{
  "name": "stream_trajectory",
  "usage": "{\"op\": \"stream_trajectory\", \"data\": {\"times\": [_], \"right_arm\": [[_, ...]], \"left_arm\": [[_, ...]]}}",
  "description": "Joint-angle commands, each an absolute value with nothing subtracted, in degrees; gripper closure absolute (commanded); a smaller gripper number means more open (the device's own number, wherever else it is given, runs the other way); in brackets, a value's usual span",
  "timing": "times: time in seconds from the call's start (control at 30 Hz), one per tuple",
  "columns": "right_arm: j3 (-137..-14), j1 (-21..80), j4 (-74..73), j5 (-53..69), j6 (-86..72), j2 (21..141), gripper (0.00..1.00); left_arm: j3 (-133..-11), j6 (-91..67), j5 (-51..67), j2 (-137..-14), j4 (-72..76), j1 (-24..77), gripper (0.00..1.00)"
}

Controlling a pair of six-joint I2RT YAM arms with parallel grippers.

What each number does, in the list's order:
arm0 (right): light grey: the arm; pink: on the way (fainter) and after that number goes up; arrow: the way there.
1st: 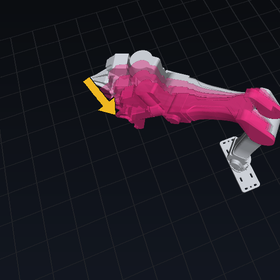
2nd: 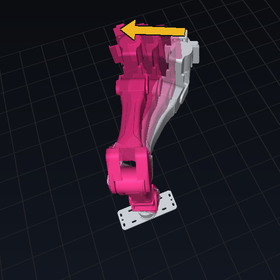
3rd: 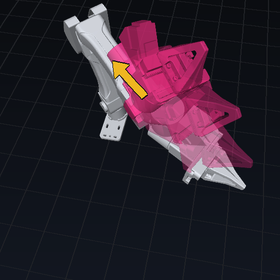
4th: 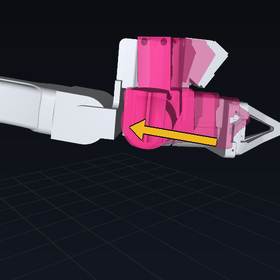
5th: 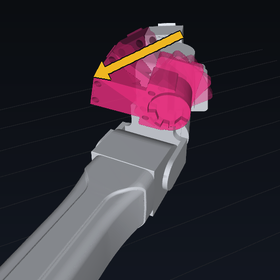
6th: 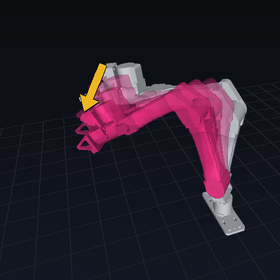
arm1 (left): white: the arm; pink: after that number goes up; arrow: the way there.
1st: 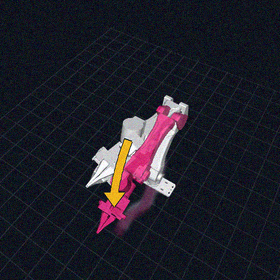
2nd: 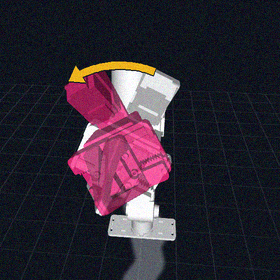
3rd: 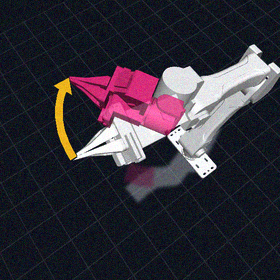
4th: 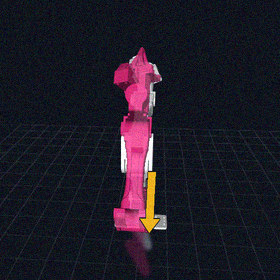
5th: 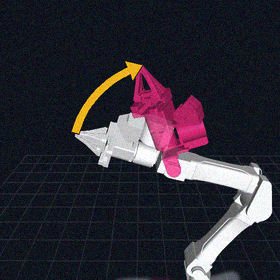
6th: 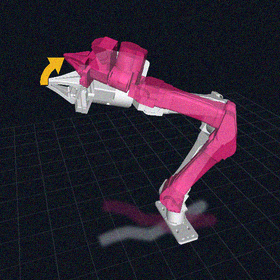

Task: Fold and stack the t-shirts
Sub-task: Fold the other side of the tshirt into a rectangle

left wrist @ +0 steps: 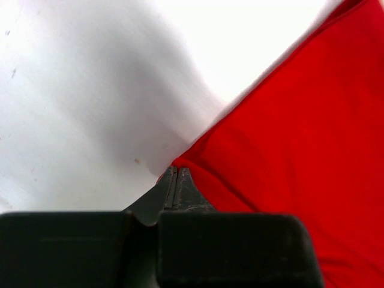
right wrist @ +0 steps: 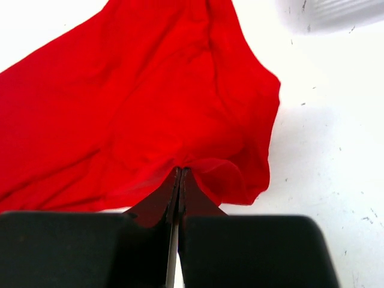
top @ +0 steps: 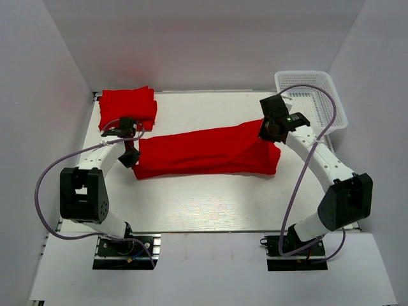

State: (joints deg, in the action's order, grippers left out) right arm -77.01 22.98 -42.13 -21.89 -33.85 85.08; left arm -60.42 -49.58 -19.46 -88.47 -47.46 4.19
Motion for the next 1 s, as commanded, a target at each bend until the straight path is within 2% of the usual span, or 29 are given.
{"op": "stream_trajectory", "data": {"times": [0.0, 0.47, 0.97], "right_arm": [[-80.77, 21.28, -39.47, -21.01, -31.82, 88.05, 1.00], [-87.36, 17.40, -32.62, -15.56, -23.73, 100.89, 1.00], [-94.21, 15.82, -26.98, -14.51, -14.94, 111.61, 1.00]], "left_arm": [[-63.90, -48.61, -21.88, -90.25, -45.27, 3.69, 1.00], [-73.82, -44.74, -21.88, -103.88, -44.03, 3.16, 1.00], [-76.72, -44.12, -23.20, -107.67, -45.97, 3.16, 1.00]]}}
